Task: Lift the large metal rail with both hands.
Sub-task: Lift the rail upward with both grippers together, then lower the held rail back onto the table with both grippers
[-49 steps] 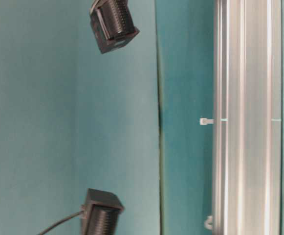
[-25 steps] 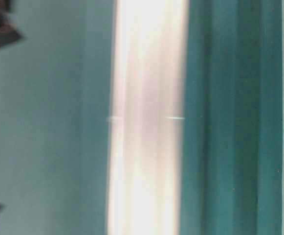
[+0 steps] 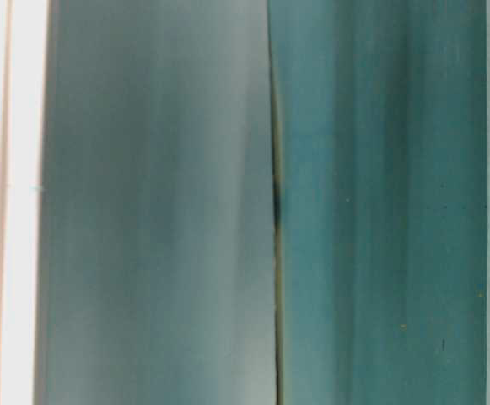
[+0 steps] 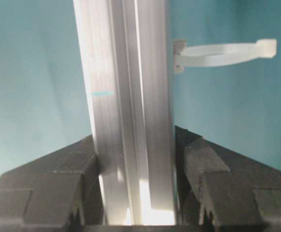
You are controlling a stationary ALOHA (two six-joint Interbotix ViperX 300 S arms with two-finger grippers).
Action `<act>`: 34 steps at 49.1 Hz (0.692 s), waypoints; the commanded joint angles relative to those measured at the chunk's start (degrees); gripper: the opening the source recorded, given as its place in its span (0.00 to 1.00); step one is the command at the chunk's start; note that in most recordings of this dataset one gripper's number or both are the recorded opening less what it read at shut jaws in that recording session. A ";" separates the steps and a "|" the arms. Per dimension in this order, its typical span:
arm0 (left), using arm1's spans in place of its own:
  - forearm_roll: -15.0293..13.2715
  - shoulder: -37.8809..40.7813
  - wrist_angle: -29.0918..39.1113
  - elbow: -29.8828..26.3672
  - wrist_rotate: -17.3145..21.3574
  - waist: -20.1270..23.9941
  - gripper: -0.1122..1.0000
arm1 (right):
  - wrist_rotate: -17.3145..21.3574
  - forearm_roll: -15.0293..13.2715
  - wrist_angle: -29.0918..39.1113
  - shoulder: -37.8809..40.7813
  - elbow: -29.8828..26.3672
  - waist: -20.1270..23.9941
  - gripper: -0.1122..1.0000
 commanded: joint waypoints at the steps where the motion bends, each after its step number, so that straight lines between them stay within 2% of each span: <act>1: 0.26 -0.70 1.85 -3.69 -0.70 0.26 0.43 | 2.72 0.88 4.75 0.09 -5.45 0.26 0.46; 8: 0.26 -0.26 4.48 -8.00 -0.70 0.18 0.43 | 4.57 0.53 8.26 0.88 -12.83 0.97 0.46; 15: 0.26 0.70 8.88 -14.15 -0.70 0.00 0.43 | 5.36 -0.26 9.49 1.93 -17.84 1.85 0.46; 26: 0.26 3.87 14.15 -22.15 -0.79 -0.62 0.43 | 5.36 -0.53 9.58 2.46 -18.81 2.11 0.46; 34: 0.26 5.36 15.82 -23.64 -0.62 -0.70 0.43 | 5.36 -1.67 9.58 1.93 -18.54 2.11 0.46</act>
